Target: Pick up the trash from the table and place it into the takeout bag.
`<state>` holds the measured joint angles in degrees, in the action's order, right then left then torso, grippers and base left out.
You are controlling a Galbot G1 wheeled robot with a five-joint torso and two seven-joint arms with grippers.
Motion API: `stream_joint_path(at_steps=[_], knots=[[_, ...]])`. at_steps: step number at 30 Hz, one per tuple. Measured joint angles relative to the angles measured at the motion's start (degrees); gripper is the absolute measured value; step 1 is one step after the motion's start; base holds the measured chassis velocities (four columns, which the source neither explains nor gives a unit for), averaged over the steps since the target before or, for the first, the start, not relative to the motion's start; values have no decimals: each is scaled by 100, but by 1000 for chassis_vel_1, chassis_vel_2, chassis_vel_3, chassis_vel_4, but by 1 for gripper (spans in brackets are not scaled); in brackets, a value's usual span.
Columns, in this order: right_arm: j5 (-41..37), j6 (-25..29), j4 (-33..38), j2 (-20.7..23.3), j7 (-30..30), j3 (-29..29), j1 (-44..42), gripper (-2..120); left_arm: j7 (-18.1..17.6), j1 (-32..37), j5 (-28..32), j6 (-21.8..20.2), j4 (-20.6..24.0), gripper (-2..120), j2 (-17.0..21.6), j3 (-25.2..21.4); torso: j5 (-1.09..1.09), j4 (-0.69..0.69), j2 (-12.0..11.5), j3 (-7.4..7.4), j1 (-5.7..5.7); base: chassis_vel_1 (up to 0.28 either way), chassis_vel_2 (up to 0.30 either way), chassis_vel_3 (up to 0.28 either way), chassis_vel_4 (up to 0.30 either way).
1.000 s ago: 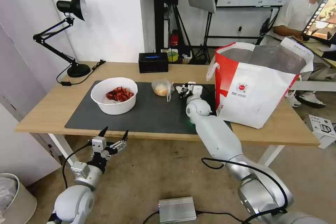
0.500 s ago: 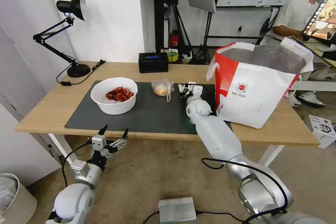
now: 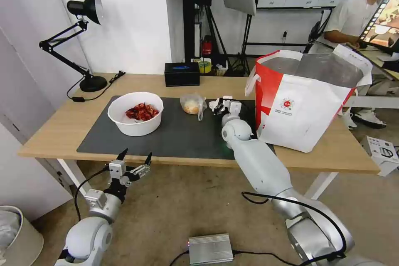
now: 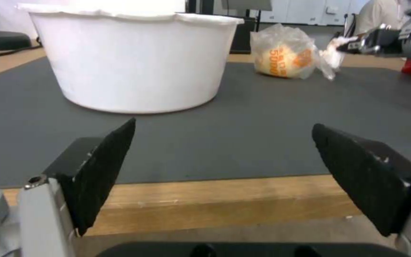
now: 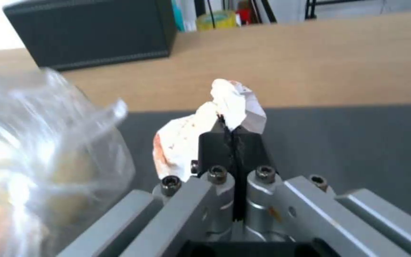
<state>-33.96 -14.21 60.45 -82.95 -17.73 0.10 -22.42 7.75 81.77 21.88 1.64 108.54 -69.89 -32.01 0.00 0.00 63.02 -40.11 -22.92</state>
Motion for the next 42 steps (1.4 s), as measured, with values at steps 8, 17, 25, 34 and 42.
stream_joint_path(at_steps=[8, 17, 25, 34, 42], knots=[[20, 86, 724, 348, -23, -219, -73, 0, 0, -72, 37, 2, -72, 100, 52, 22, 0, 0, 0, 0, 0, 0, 0, 0, 0], [71, 326, 1689, 832, 171, -382, -252, 0, -2, -50, 47, 3, -52, 100, 65, 5, 1, 0, 0, 0, 0, 0, 0, 0, 0], [194, 457, 2474, 1255, 389, -329, -211, 0, -5, 14, 44, 7, -33, 100, 41, -5, -1, 0, 1, 0, 0, 0, 0, 0, 0], [431, 971, 3003, 1626, 614, 14, -273, 0, -15, 106, 80, 7, 73, 100, 35, -30, 1, 1, 0, 0, 0, 0, 0, 0, 0], [434, 1379, 3514, 2038, 759, 624, -488, 0, -18, 178, 75, 5, 143, 100, 53, -54, 1, -1, 1, 0, 0, 0, 0, 0, 0]])
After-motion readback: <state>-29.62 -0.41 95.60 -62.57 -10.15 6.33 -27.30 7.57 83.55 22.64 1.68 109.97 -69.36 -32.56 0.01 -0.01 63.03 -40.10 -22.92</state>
